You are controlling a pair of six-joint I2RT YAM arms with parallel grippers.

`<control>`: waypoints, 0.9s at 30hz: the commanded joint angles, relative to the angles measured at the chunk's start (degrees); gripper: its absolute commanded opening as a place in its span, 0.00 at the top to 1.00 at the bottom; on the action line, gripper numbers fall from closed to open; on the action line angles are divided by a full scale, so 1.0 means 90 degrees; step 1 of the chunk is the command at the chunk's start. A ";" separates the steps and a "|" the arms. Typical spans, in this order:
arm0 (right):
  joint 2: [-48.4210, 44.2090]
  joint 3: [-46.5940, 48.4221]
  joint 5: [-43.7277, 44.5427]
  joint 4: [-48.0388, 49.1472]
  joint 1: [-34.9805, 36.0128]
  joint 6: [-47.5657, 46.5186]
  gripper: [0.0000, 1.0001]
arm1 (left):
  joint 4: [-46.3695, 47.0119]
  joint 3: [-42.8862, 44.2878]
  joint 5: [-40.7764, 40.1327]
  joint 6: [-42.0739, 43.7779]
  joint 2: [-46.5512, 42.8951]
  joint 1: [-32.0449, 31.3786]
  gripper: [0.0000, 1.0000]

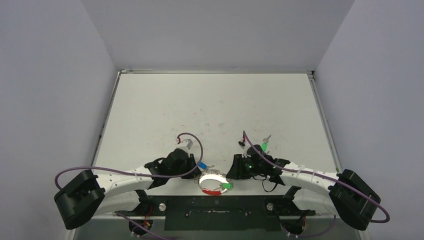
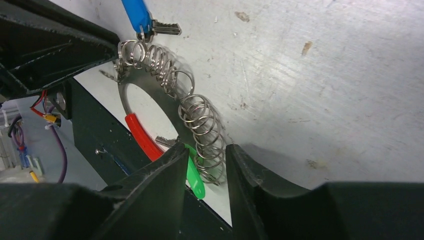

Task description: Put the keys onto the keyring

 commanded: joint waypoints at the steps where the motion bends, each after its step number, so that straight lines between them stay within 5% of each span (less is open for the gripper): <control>1: 0.0170 0.0155 -0.0147 0.0567 0.0175 0.0199 0.69 | -0.0067 0.0362 -0.0425 0.0341 0.0349 0.0030 0.88; 6: 0.0319 0.0286 -0.0106 0.0723 0.0339 0.0251 0.80 | -0.0153 0.0955 -0.0374 0.0863 0.0792 0.0476 0.99; 11: 0.0478 0.0449 0.0035 0.0828 0.0373 0.0236 0.84 | 0.0103 0.1425 -0.0057 0.1515 0.1319 0.0942 1.00; 17: 0.0759 0.0783 0.0169 0.0898 0.0392 0.0115 0.80 | -0.0067 0.2144 0.0470 0.2146 0.1982 0.1199 1.00; 21: 0.0703 0.1077 0.0485 0.0018 0.0421 -0.0266 0.70 | -0.0723 0.2314 0.0801 0.2203 0.1915 0.1216 0.74; 27: 0.0132 0.0969 0.0802 -0.0940 0.0421 -0.0417 0.49 | -0.1382 0.1514 0.1009 0.1632 0.0759 0.1078 0.59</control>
